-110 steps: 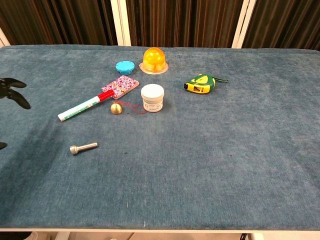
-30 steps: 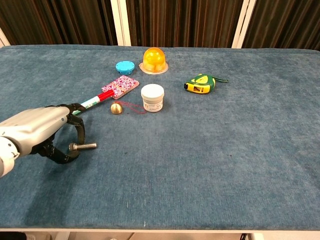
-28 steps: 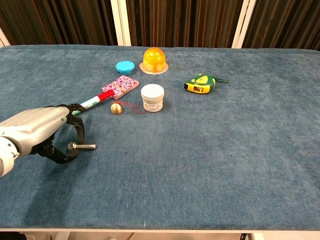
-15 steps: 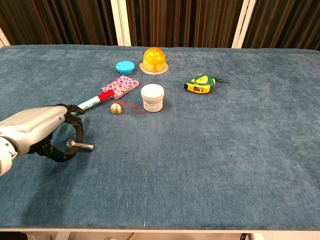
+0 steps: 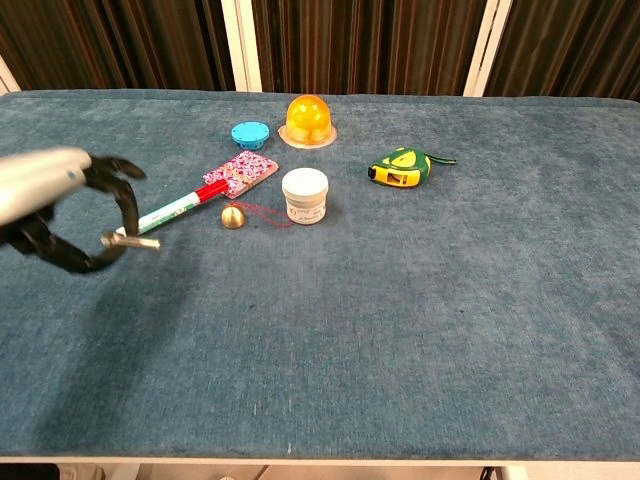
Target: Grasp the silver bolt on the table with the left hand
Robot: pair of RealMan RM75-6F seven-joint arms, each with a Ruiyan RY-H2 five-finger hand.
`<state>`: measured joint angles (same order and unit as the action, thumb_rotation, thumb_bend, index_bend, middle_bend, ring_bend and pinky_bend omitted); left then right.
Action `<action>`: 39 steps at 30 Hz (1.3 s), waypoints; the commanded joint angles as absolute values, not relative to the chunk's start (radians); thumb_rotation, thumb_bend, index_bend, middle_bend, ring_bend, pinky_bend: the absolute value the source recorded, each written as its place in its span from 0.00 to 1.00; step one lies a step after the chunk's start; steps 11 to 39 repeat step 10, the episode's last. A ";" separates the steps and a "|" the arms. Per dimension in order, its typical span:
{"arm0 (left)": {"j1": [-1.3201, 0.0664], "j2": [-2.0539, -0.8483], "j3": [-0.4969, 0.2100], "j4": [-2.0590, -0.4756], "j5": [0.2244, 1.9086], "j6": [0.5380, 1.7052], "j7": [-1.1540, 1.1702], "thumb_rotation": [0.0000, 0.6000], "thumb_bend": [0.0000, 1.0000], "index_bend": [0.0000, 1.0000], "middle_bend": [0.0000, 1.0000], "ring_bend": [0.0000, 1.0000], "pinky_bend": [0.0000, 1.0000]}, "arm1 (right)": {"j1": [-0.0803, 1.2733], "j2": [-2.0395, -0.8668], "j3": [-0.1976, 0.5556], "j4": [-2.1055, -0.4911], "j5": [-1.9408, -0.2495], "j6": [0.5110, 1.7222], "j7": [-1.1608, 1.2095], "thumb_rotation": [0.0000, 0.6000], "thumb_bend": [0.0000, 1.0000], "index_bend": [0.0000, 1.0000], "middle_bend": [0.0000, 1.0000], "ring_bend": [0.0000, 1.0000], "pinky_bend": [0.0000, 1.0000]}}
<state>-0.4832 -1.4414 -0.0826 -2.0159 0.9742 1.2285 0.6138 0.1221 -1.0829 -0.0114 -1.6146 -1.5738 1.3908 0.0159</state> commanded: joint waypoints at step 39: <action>-0.507 -0.897 -0.273 -2.274 0.986 0.926 0.117 1.00 0.45 0.57 0.10 0.00 0.05 | 0.120 -1.084 -0.012 -1.618 -1.573 1.393 0.008 1.00 0.46 0.03 0.08 0.07 0.08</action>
